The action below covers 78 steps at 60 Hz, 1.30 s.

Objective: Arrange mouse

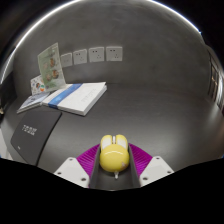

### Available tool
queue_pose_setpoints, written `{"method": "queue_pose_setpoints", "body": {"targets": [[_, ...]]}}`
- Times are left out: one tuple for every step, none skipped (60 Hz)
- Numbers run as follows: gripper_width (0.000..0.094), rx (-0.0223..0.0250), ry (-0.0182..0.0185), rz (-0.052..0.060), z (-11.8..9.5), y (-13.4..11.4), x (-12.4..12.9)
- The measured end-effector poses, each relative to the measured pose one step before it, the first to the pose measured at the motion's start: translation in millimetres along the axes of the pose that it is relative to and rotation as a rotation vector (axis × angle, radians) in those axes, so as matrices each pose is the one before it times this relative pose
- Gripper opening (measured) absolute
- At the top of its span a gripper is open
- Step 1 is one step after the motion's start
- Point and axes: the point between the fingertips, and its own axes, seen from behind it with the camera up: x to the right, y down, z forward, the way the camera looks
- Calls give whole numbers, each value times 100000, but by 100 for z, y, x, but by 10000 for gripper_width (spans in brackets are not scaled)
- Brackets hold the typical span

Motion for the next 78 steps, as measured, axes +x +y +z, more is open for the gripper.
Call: {"method": "queue_pose_setpoints", "body": {"targets": [[489, 357, -432, -354, 118, -56, -126], [482, 137, -118, -71, 63, -5, -31], [464, 222, -75, 262, 42, -51, -42], [453, -443, 1, 445, -16, 106, -23], [446, -76, 32, 691, -34, -8, 2], [428, 79, 173, 1043, 4, -56, 54], [460, 74, 338, 1234, 0, -10, 36], [409, 363, 433, 589, -3, -56, 55], [398, 274, 362, 259, -10, -31, 42], [393, 292, 615, -69, -5, -8, 59], [391, 429, 581, -133, -25, -31, 33], [382, 148, 666, 20, -26, 18, 63], [382, 31, 990, 560, -68, 35, 138], [374, -173, 1060, 700, -7, 43, 185], [374, -210, 1655, 935, -152, 58, 255], [375, -83, 2135, 571, -302, -117, 286], [365, 871, 2061, 223, -319, -283, 261], [365, 1753, 2264, 167, -435, -537, 213], [364, 1730, 1808, -310, -561, -619, 62], [364, 1756, 1383, -338, -626, -736, -136], [365, 1969, 1227, 35, -714, -901, -276], [365, 2183, 1133, 463, -773, -1007, -396], [365, 2545, 1038, 750, -807, -1157, -537], [365, 2565, 903, 650, -788, -1190, -681], [365, 2443, 796, 356, -823, -1160, -774], [363, 2341, -31, 174, -790, -1022, -533], [362, 2320, 456, -568, -847, -1143, -1117], [362, 2089, 557, -446, -819, -1116, -1126], [363, 2798, 348, 93, -850, -1136, -1195], [363, 2777, 79, 311, -763, -1151, -1381], [363, 2553, -346, 265, -661, -1110, -1606], [362, 2220, -703, 185, -585, -948, -1768], [363, 1815, -1024, 87, -483, -878, -1886], [362, 1469, -1135, 198, -386, -672, -1943], [362, 1327, -1520, 405, -301, -862, -2010], [360, 1012, -1149, 400, -181, -413, -1980], [360, 660, -1050, 314, -93, -209, -1877], [360, 243, -952, 80, -42, -21, -1848], [359, -152, -867, -124, 8, 175, -1784], [359, -511, -623, -99, 123, 347, -1666], [358, -920, -436, -20, 220, 552, -1625], [358, -1359, -243, -225, 259, 932, -1839], [358, -1698, -1069, -282, 251, 846, -1146], [358, -2210, -843, -565, 414, 1147, -1392], [358, -2493, -904, -725, 436, 1219, -1309], [360, -2642, -757, -838, 454, 1288, -1118], [358, -2664, -379, -729, 448, 1262, -879], [360, -2495, 63, -445, 439, 1246, -613], [360, -2128, 445, -200, 431, 1097, -410], [361, -2086, 945, -392, 382, 1144, -563], [361, -1544, 284, -337, 662, 1014, -70], [360, -2538, 630, -711, 380, 1046, -113], [359, -3162, 247, -858, 404, 1197, -154], [360, -3117, -210, -370, 353, 1082, -192], [360, -2321, -429, 605, 305, 930, -216], [360, -1396, -438, 1231, 284, 720, -205], [361, -1107, -467, 1045, 260, 565, -193], [361, -868, -121, 626, 170, 677, -225], [360, -1049, 69, -144, 182, 461, -13], [359, -1048, 674, -351, 173, 427, 127], [362, -805, 1080, -563, 149, 365, 236], [366, 378, 286, -552, 245, 273, 128], [364, 968, 34, -329, 43, -192, -2], [364, -251, 171, -859, -25, -29, 8], [369, -998, 320, -867, -84, -80, -180], [374, -327, -176, -963, 92, -55, -29], [387, -421, -97, -446, 33, 38, -26], [464, -652, 138, -244, 13, 53, 2], [438, -548, -132, -212, 18, 46, -42], [449, -165, -37, -416, 60, -24, 41], [516, -281, -201, -549, 50, -109, 83], [557, -351, -172, -806, 7, -15, 58], [523, -225, -180, -764, 40, -24, 83], [592, 60, -171, -276, -62, 2, 23], [650, -342, -384, -175, -134, -57, 40], [707, -192, -629, 108, -148, 17, -63], [764, -47, -725, 210, -130, -26, -60], [821, 31, -574, 593, -247, 22, -67]]}}
